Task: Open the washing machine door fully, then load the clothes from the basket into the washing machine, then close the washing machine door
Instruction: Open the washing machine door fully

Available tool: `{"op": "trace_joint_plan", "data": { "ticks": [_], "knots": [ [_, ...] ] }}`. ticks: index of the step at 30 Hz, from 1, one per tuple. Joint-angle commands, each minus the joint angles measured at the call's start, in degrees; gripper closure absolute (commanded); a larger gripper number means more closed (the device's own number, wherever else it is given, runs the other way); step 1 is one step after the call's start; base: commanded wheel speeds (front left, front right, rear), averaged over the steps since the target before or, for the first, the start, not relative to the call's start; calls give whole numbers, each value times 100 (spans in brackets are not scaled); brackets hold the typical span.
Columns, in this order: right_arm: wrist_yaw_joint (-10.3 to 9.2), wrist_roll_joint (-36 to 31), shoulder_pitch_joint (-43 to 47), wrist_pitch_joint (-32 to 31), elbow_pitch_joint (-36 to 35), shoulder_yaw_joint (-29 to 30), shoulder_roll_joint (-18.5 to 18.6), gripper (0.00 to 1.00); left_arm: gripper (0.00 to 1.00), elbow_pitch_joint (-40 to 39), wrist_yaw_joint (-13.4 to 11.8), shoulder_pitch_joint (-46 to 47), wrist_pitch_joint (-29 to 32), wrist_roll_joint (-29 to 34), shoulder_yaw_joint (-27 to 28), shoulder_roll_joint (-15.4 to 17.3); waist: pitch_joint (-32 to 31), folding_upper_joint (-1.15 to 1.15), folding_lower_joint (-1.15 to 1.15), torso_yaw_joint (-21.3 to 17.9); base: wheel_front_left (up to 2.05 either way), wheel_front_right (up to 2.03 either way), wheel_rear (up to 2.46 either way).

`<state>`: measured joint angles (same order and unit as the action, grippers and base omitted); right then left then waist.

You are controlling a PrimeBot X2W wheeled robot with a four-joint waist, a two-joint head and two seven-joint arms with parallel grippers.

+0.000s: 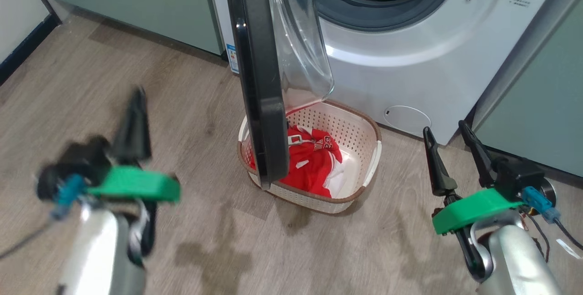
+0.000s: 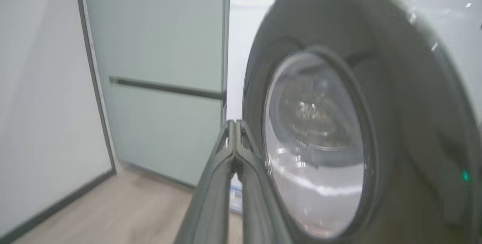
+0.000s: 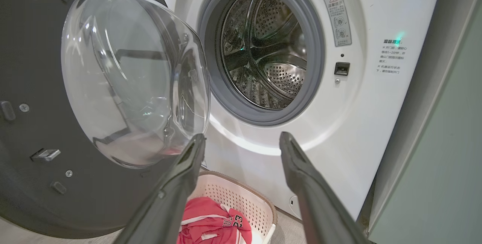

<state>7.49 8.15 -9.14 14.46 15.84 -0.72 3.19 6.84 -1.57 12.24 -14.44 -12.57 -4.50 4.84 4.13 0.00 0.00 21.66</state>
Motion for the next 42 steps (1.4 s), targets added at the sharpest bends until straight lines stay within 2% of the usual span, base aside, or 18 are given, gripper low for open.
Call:
{"op": "trace_joint_plan", "data": {
  "ticks": [1, 9, 15, 17, 18, 23, 30, 42],
  "knots": [
    [0, 32, -221, 53, -197, -109, -31, 0, 100, -596, -63, 567, -50, 93, 277, 187, 2, 0, 0, 17, 0, 0, 0],
    [0, 2, -226, 53, -190, -124, -31, 0, 100, -2228, -157, 1520, -46, 408, 169, 289, 20, 0, 0, 27, 0, 0, 0],
    [0, 1, -250, 53, -164, -157, -31, 0, 100, -2776, -63, 1879, 43, 487, -395, 113, 42, 0, 0, -19, 0, 0, 0],
    [0, 3, -267, 53, -152, -174, -31, 0, 100, -2897, -26, 1895, 173, 587, -902, 8, 75, 0, 0, -53, 0, 0, 0],
    [0, 3, -267, 53, -152, -174, -31, 0, 100, -2897, -26, 1895, 173, 587, -902, 8, 75, 0, 0, -53, 0, 0, 0],
    [0, -29, -314, 53, -130, -190, -31, 0, 100, -2759, 9, 1694, 383, 495, -1789, -121, 133, 0, 0, -101, 0, 0, 0],
    [0, -66, -335, 53, -111, -167, -31, 0, 100, -2057, 38, 1159, 753, -24, -2715, -177, 174, 0, 0, -99, 0, 0, 0],
    [0, -56, -327, 53, -40, -159, -31, 0, 100, -716, -85, 609, 1194, -797, -3091, -190, 220, 0, 0, -39, 0, 0, 0]
  ]
}}
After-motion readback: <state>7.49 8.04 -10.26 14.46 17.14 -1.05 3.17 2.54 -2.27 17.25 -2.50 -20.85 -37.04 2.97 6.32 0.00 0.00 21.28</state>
